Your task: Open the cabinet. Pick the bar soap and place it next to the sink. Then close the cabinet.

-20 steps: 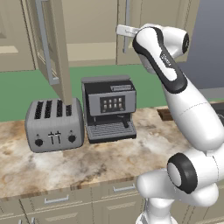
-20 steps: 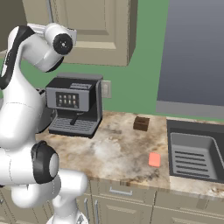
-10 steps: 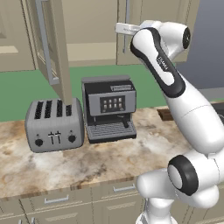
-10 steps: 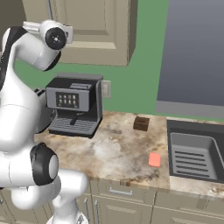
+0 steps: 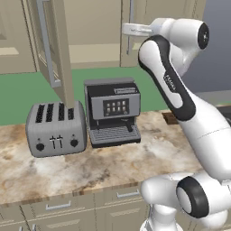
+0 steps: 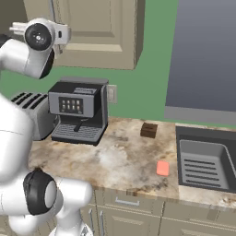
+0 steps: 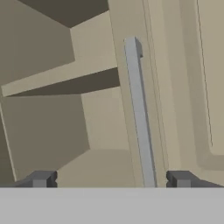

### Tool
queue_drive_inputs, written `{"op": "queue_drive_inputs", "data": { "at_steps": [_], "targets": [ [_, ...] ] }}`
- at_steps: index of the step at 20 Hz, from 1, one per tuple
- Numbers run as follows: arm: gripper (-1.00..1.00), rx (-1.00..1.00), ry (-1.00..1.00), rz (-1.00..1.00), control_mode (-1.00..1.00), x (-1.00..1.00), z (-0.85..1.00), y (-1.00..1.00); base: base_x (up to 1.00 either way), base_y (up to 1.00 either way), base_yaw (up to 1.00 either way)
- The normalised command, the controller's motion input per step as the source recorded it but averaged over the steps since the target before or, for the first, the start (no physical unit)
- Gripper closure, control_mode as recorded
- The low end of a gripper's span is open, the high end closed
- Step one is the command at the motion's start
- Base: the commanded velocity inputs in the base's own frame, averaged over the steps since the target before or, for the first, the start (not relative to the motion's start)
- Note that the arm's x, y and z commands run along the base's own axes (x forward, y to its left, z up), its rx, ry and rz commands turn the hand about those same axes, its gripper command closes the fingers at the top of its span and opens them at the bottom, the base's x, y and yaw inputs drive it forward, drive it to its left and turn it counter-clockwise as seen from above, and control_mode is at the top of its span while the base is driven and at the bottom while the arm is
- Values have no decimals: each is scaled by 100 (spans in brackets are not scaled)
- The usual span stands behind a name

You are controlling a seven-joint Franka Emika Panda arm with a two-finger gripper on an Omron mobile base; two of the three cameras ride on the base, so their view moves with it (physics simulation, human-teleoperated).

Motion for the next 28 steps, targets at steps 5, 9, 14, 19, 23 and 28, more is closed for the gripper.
{"op": "queue_drive_inputs", "data": {
  "at_steps": [5, 9, 14, 19, 23, 28],
  "targets": [
    [-100, -3, 0, -9, -100, -83, 9, -1, 0, 0, 0],
    [-100, -5, 6, -11, -100, -73, 0, 0, 0, 0, 0],
    [-100, -4, 8, -12, -100, -78, 0, 0, 0, 0, 0],
    [-100, -1, 1, -11, -100, -86, 4, -1, 0, 0, 0],
    [-100, 0, 0, -9, -100, -92, 4, 0, 0, 0, 0],
    [-100, 0, 0, -7, -100, -98, 0, -2, 0, 0, 0]
  ]
}}
